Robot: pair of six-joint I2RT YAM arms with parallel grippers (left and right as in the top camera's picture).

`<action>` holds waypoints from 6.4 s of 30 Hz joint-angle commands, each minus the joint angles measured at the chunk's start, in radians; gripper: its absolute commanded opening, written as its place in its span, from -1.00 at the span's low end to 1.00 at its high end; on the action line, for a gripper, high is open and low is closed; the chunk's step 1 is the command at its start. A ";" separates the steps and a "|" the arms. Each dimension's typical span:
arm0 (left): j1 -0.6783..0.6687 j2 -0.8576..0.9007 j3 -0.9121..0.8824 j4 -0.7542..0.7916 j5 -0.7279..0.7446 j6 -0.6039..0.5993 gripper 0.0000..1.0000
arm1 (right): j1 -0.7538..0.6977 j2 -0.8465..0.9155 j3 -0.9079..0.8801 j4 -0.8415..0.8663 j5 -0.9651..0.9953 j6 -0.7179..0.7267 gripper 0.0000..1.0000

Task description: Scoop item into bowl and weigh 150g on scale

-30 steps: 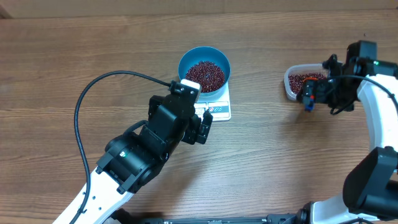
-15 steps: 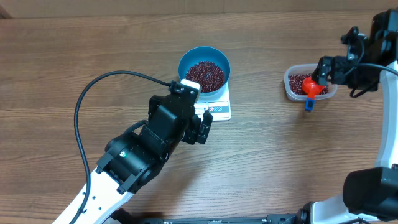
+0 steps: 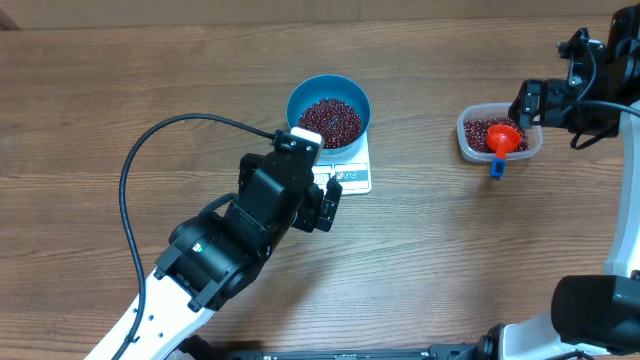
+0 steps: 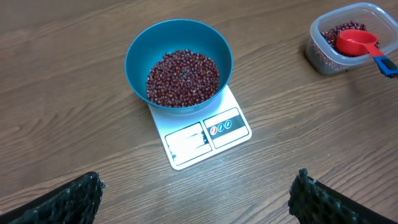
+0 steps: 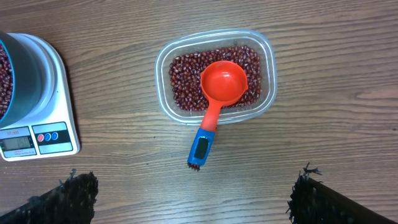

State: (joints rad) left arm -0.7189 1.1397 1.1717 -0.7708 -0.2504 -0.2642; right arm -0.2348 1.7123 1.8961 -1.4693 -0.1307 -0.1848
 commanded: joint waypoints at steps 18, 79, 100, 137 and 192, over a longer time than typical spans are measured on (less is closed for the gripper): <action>0.007 0.005 0.015 0.003 0.001 -0.021 0.99 | 0.000 -0.008 0.023 0.001 -0.009 -0.003 1.00; 0.007 0.005 0.015 0.003 0.001 -0.021 0.98 | 0.000 -0.007 0.023 0.001 -0.005 -0.003 1.00; 0.007 0.005 0.015 0.003 0.001 -0.021 0.99 | 0.000 -0.007 0.023 0.001 -0.005 -0.003 1.00; 0.006 0.011 0.014 -0.040 -0.017 -0.204 0.99 | 0.000 -0.007 0.023 0.001 -0.005 -0.003 1.00; 0.007 0.418 0.014 0.064 -0.097 -0.570 0.99 | 0.000 -0.007 0.023 0.001 -0.005 -0.003 1.00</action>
State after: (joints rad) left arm -0.7189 1.5528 1.1717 -0.7128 -0.3264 -0.8173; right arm -0.2348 1.7123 1.8961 -1.4696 -0.1310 -0.1848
